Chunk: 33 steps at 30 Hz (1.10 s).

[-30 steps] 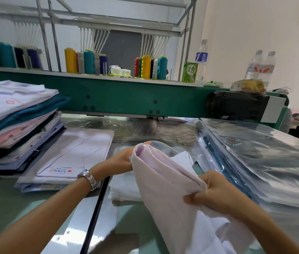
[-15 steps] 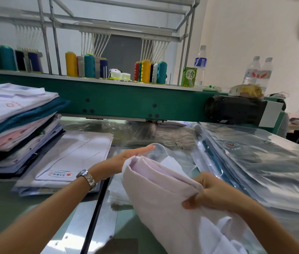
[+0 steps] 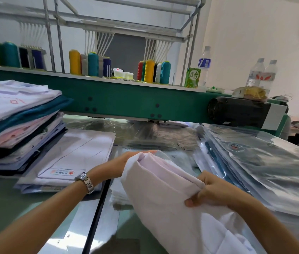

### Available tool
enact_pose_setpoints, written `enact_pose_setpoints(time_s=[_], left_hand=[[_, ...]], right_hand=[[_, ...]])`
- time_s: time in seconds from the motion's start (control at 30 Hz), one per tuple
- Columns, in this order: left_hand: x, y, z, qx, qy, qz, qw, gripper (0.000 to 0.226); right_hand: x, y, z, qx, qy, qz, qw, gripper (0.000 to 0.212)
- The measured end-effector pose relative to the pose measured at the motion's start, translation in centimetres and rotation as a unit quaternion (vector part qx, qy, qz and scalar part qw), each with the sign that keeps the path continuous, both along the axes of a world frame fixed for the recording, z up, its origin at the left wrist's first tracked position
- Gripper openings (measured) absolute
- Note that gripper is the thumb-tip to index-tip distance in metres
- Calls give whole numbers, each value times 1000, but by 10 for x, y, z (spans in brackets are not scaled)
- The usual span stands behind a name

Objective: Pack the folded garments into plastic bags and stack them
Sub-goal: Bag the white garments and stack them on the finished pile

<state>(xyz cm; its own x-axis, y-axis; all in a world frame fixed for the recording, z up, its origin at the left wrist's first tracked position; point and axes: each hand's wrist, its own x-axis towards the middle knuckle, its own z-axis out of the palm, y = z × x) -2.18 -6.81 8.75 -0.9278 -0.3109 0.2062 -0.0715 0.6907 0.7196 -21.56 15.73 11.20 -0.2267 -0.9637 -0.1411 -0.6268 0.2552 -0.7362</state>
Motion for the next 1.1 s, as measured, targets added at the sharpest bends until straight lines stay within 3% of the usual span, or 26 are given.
enact_pose_setpoints(time_s=[0.1,0.2,0.27,0.4,0.53,0.8,0.97,1.03,1.1], left_hand=[[5,-7,-4,30,5,12,999,48],[11,-8,-4,27,-13,5,1000,73],[9,-3,-4,24,-4,-18,1000,73],[0,5,0,4,48,-7,999,72],[-6,9,3,-39,89,40,994,83],[-26,38,10,-290,92,79,949,91],[-43,69,18,-324,74,39,943,90],[-44,73,21,-307,99,31,946,87],[-42,71,22,-305,116,18,945,92]], right_hand=[[-1,-3,1,7,40,-40,998,24],[3,-9,3,5,95,-80,992,13],[9,-12,6,19,140,-94,986,8],[18,-20,10,42,232,-99,967,33],[18,-29,15,64,281,-87,954,34],[14,-50,24,49,293,-90,951,24],[18,-67,27,-13,262,-115,958,14],[18,-74,23,-37,256,-138,956,37],[14,-80,17,-66,245,-152,955,45]])
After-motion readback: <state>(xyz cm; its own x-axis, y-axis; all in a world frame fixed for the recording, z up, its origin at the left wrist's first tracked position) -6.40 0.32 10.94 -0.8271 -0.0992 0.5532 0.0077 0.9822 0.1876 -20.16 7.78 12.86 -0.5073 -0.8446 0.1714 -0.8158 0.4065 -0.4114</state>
